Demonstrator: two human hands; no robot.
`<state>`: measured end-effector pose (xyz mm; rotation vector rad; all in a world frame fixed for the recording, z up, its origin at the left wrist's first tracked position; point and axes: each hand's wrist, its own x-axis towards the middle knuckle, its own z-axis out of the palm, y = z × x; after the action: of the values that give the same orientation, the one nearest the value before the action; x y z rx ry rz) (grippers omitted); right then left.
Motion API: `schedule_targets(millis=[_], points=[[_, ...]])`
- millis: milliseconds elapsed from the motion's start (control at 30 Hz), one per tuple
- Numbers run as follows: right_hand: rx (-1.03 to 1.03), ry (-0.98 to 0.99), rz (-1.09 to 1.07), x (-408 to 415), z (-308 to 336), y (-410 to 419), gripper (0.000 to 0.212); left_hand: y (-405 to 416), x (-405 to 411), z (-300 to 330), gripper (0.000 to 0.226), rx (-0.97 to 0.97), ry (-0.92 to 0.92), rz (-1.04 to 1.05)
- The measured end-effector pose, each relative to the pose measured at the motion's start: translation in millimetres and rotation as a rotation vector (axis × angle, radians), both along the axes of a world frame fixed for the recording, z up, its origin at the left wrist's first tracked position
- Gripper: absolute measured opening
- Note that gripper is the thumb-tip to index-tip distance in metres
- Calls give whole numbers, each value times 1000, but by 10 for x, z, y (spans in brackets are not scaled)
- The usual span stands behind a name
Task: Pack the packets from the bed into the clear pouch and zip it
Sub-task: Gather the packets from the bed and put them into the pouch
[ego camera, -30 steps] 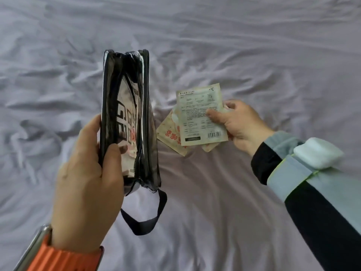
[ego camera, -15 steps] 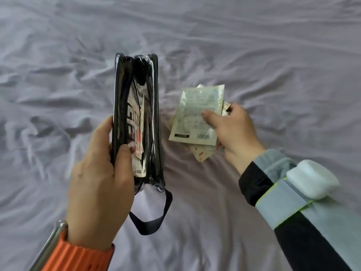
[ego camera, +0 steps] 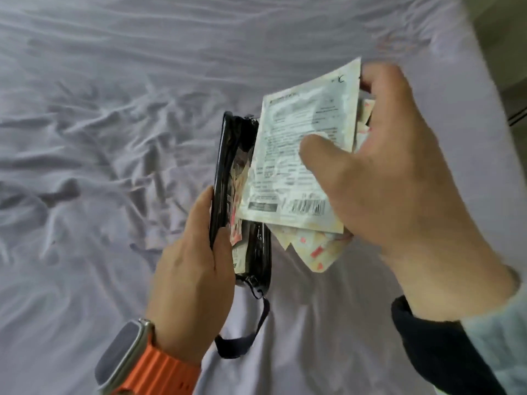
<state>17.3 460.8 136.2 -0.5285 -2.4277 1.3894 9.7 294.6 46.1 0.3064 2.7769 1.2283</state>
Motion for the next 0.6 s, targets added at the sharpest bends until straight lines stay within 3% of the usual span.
schedule_targets(millis=[167,333,467,600], points=[[227,-222,-33,378,-199,63,45,254,395,84,48,-30,-4,-124],[216,-413,-17,835,-177,39,56,296,745,95,53,-95,-26,-243],[271,-515,13,1170,-104,6,35,226,930,96,51,-68,-39,-333],[313,-562,39,1420,-104,-12,31,144,922,92,55,-28,-29,-450]])
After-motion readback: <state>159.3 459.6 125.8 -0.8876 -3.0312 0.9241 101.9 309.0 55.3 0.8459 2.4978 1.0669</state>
